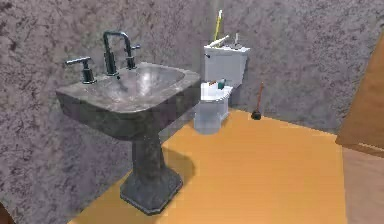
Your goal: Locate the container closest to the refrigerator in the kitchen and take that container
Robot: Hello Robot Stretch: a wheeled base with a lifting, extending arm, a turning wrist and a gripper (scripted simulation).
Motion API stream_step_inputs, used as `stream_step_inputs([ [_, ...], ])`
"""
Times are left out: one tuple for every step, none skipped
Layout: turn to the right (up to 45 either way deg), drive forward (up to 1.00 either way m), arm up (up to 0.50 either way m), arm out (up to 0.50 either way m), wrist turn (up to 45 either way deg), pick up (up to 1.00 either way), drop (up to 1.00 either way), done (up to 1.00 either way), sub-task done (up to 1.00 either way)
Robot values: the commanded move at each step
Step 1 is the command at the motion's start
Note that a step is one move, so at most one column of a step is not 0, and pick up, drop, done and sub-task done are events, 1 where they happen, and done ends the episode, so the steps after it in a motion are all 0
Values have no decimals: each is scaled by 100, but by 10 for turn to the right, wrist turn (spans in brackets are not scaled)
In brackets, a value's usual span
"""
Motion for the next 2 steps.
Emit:
stream_step_inputs([
  [-420, 0, 0, 0, 0, 0, 0, 0, 0],
  [0, 5, 0, 0, 0, 0, 0, 0, 0],
])
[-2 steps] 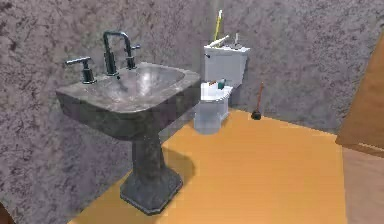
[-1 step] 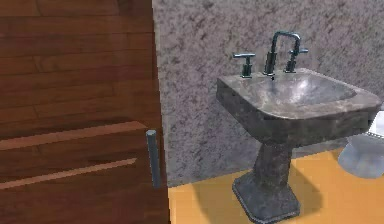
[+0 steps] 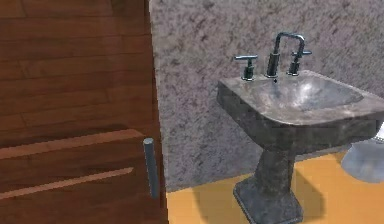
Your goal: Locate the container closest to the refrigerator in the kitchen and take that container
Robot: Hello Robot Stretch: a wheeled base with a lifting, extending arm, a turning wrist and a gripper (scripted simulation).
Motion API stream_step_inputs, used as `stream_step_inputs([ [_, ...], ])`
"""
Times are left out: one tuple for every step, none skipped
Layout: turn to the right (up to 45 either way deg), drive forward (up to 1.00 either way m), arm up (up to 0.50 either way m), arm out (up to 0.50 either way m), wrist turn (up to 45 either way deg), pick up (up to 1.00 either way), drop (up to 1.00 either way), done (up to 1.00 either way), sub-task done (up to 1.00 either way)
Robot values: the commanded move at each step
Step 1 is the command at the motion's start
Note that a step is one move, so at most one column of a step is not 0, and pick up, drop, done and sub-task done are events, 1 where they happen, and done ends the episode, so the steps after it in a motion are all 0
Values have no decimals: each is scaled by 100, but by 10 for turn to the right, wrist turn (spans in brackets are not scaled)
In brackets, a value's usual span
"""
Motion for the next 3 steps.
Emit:
stream_step_inputs([
  [-450, 0, 0, 0, 0, 0, 0, 0, 0],
  [-330, 0, 0, 0, 0, 0, 0, 0, 0],
  [0, 50, 0, 0, 0, 0, 0, 0, 0],
])
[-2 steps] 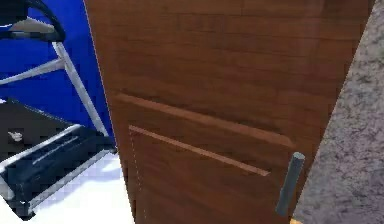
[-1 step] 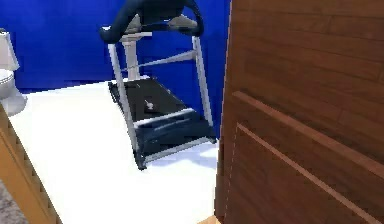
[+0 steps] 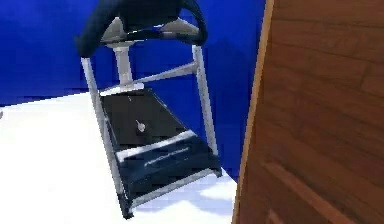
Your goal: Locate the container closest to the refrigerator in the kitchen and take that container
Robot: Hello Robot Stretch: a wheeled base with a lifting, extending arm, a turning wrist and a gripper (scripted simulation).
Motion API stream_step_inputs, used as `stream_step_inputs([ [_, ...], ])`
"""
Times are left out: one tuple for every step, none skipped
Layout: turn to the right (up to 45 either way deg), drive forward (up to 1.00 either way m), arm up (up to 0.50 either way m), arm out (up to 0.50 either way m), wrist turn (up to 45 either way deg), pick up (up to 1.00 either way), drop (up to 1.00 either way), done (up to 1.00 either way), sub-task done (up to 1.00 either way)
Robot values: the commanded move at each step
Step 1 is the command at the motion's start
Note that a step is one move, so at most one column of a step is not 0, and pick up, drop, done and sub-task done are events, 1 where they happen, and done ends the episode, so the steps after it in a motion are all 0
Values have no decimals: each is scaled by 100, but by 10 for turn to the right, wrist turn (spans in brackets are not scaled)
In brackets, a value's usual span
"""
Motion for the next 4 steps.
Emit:
stream_step_inputs([
  [-270, 0, 0, 0, 0, 0, 0, 0, 0],
  [0, 30, 0, 0, 0, 0, 0, 0, 0],
  [-300, 0, 0, 0, 0, 0, 0, 0, 0],
  [0, 60, 0, 0, 0, 0, 0, 0, 0],
])
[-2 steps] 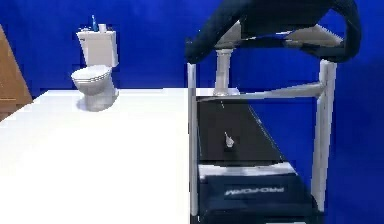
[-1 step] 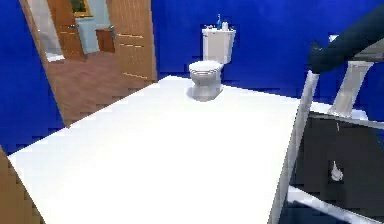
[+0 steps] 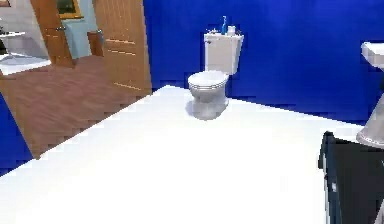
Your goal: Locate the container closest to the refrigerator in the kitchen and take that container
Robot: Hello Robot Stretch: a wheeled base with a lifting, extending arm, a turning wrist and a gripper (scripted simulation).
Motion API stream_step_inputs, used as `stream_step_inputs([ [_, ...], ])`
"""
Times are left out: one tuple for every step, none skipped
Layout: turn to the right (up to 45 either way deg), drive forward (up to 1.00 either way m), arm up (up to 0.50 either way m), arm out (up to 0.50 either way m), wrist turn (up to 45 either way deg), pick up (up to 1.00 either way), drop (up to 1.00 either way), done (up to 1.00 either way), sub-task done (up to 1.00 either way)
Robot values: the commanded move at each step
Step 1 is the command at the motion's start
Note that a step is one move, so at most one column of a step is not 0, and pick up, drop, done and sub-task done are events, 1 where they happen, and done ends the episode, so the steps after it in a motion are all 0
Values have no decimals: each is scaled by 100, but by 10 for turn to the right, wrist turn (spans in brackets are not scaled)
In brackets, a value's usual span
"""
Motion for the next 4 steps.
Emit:
stream_step_inputs([
  [-300, 0, 0, 0, 0, 0, 0, 0, 0],
  [0, 100, 0, 0, 0, 0, 0, 0, 0],
  [0, 100, 0, 0, 0, 0, 0, 0, 0],
  [-60, 0, 0, 0, 0, 0, 0, 0, 0],
])
